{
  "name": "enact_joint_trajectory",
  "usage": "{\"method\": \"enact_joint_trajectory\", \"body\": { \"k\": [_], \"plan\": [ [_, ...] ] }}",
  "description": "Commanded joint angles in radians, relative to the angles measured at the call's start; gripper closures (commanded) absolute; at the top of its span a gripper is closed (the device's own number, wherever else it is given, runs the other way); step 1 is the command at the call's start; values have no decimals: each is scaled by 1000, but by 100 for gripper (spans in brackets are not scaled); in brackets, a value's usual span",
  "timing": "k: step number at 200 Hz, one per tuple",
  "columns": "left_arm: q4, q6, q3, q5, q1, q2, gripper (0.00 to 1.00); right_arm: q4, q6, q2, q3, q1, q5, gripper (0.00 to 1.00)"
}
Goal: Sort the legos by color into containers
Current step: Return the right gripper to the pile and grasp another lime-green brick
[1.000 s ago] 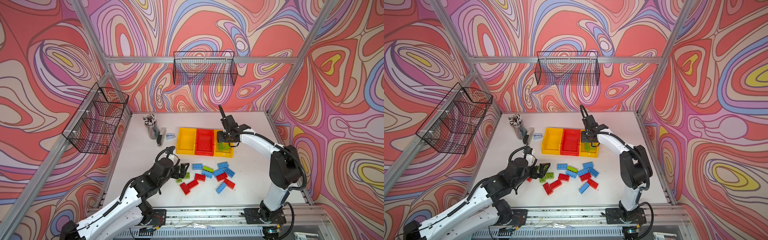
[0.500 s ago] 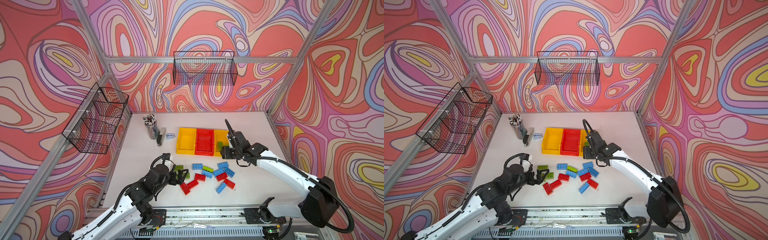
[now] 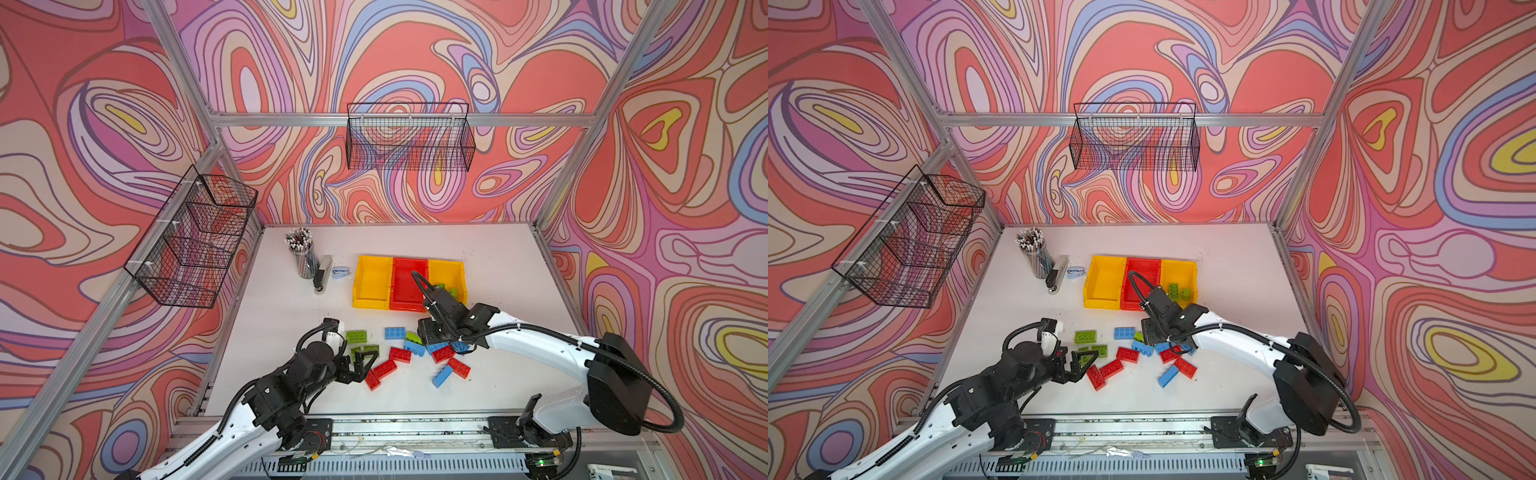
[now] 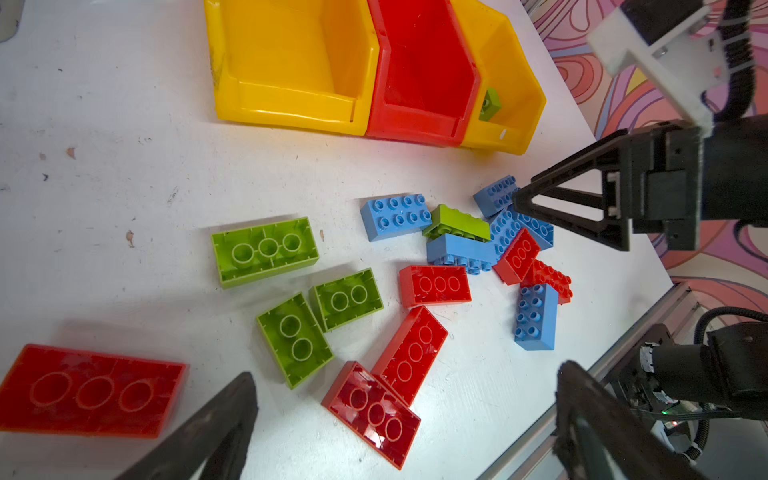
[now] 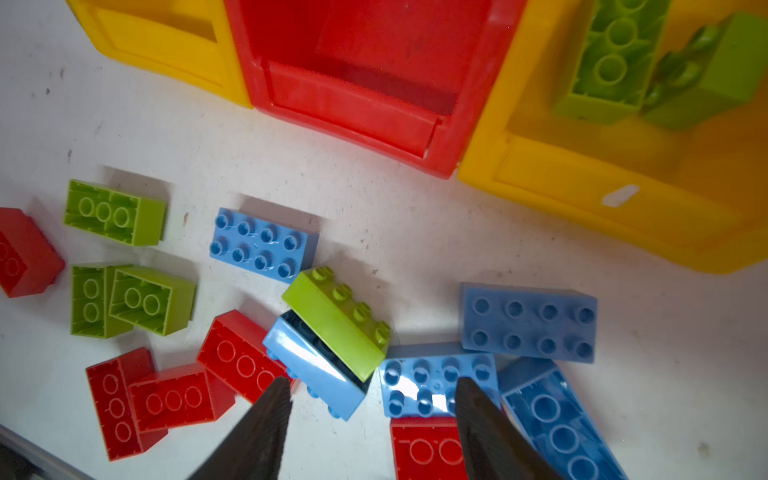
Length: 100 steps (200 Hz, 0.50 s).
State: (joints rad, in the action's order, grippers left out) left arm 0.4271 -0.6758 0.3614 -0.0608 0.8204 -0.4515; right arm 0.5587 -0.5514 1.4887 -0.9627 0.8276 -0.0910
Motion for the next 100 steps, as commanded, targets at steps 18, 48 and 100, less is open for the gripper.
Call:
{"method": "enact_joint_trajectory", "body": {
  "k": [18,48,100],
  "plan": [
    [41,-30,-27,-35,6,20,0,-64,5,93,-53,11,-4,38],
    [42,-31,-36,-45,6,24,0,-88,15,143,-65,11,27,41],
    [29,-31,-43,-51,6,10,0,-110,19,167,-46,12,63,45]
  ]
}}
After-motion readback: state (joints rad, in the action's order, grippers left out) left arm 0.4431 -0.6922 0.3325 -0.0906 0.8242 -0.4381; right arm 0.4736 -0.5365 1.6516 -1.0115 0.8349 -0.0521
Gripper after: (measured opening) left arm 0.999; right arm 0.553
